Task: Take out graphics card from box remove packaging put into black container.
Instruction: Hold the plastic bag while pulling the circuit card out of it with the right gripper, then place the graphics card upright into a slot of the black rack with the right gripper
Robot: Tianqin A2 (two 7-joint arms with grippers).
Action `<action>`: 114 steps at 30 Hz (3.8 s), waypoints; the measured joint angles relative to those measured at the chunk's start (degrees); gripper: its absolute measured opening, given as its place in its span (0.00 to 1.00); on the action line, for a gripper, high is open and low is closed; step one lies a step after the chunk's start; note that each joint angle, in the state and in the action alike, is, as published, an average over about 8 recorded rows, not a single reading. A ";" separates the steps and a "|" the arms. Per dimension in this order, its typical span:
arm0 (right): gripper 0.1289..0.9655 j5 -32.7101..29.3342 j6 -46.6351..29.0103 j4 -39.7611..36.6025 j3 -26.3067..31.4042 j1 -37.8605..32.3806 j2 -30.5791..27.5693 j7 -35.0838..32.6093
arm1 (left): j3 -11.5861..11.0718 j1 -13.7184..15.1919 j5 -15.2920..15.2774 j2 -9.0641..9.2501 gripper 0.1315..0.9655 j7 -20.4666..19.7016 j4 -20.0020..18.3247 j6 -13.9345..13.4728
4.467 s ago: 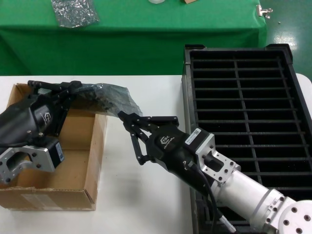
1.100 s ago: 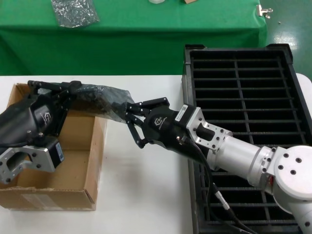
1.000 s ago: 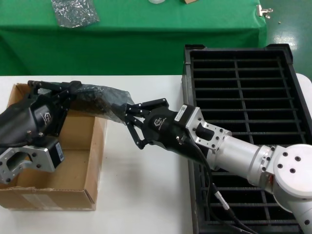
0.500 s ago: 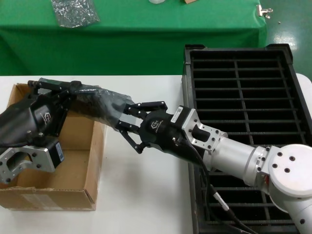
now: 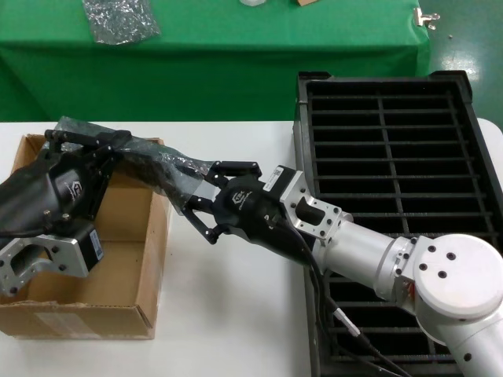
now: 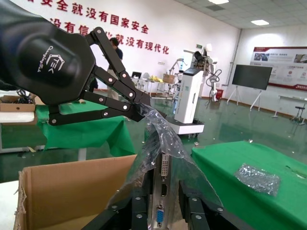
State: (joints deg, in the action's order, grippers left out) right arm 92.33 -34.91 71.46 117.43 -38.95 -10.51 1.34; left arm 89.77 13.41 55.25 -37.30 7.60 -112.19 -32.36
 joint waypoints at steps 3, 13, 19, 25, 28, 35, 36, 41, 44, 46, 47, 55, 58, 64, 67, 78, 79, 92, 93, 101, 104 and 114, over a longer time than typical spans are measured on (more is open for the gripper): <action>0.18 0.10 0.13 -0.41 0.09 0.02 0.38 0.23 | 0.00 0.00 0.00 0.00 0.01 0.00 0.00 0.00; 0.08 0.55 0.39 -1.63 0.31 -0.04 1.61 0.64 | 0.00 0.00 0.00 0.00 0.01 0.00 0.00 0.00; 0.04 0.44 0.73 -1.25 0.50 0.22 1.79 1.96 | 0.00 0.00 0.00 0.00 0.01 0.00 0.00 0.00; 0.03 -0.29 1.73 0.36 0.75 1.26 1.39 5.15 | 0.00 0.00 0.00 0.00 0.01 0.00 0.00 0.00; 0.03 -0.65 2.35 1.03 0.85 1.98 1.21 6.72 | 0.00 0.00 0.00 0.00 0.01 0.00 0.00 0.00; 0.09 -0.81 3.45 1.17 0.75 3.13 1.32 8.56 | 0.00 0.00 0.00 0.00 0.01 0.00 0.00 0.00; 0.10 -0.72 3.56 1.01 0.69 3.16 1.43 8.58 | 0.00 0.00 0.00 0.00 0.01 0.00 0.00 0.00; 0.17 0.28 3.65 -0.25 0.12 2.86 2.29 7.95 | 0.00 0.00 0.00 0.00 0.01 0.00 0.00 0.00; 0.22 1.21 3.38 -1.30 -0.30 2.36 3.01 7.37 | 0.00 0.00 0.00 0.00 0.01 0.00 0.00 0.00; 0.25 1.78 3.18 -2.07 -0.52 1.98 3.51 7.04 | 0.00 0.00 0.00 0.00 0.01 0.00 0.00 0.00; 0.25 2.03 3.09 -2.46 -0.61 1.79 3.75 6.89 | 0.00 0.00 0.00 0.00 0.01 0.00 0.00 0.00; 0.21 3.25 2.55 -4.92 -0.93 0.71 5.21 5.89 | 0.00 0.00 0.00 0.00 0.01 0.00 0.00 0.00; 0.18 3.46 2.45 -5.39 -0.95 0.55 5.49 5.61 | 0.00 0.00 0.00 0.00 0.01 0.00 0.00 0.00; 0.09 3.59 2.44 -5.04 -0.97 0.70 5.40 5.48 | 0.00 0.00 0.00 0.00 0.01 0.00 0.00 0.00; 0.09 3.50 2.49 -4.09 -0.95 1.06 4.93 5.71 | 0.00 0.00 0.00 0.00 0.01 0.00 0.00 0.00; 0.07 1.86 3.10 4.56 -0.75 4.53 0.07 8.74 | 0.00 0.00 0.00 0.00 0.01 0.00 0.00 0.00; 0.07 1.65 3.21 5.52 -0.79 4.94 -0.51 9.13 | 0.00 0.00 0.00 0.00 0.01 0.00 0.00 0.00; 0.07 -2.61 3.36 20.65 -2.93 11.34 -12.07 15.31 | 0.00 0.00 0.00 0.00 0.01 0.00 0.00 0.00; 0.07 -3.37 3.10 22.16 -3.43 11.86 -13.53 16.26 | 0.00 0.00 0.00 0.00 0.01 0.00 0.00 0.00; 0.07 -11.47 -0.12 34.38 -9.65 15.06 -25.63 24.85 | 0.00 0.00 0.00 0.00 0.01 0.00 0.00 0.00; 0.07 -13.35 -2.27 38.19 -12.33 15.63 -30.24 26.96 | 0.00 0.00 0.00 0.00 0.01 0.00 0.00 0.00; 0.07 -18.55 -12.86 45.49 -17.81 14.43 -44.06 32.62 | 0.00 0.00 0.00 0.00 0.01 0.00 0.00 0.00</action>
State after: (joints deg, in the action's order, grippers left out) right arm 73.78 -47.77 116.95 99.62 -24.52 -54.57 33.96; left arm 89.77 13.41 55.25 -37.30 7.60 -112.19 -32.36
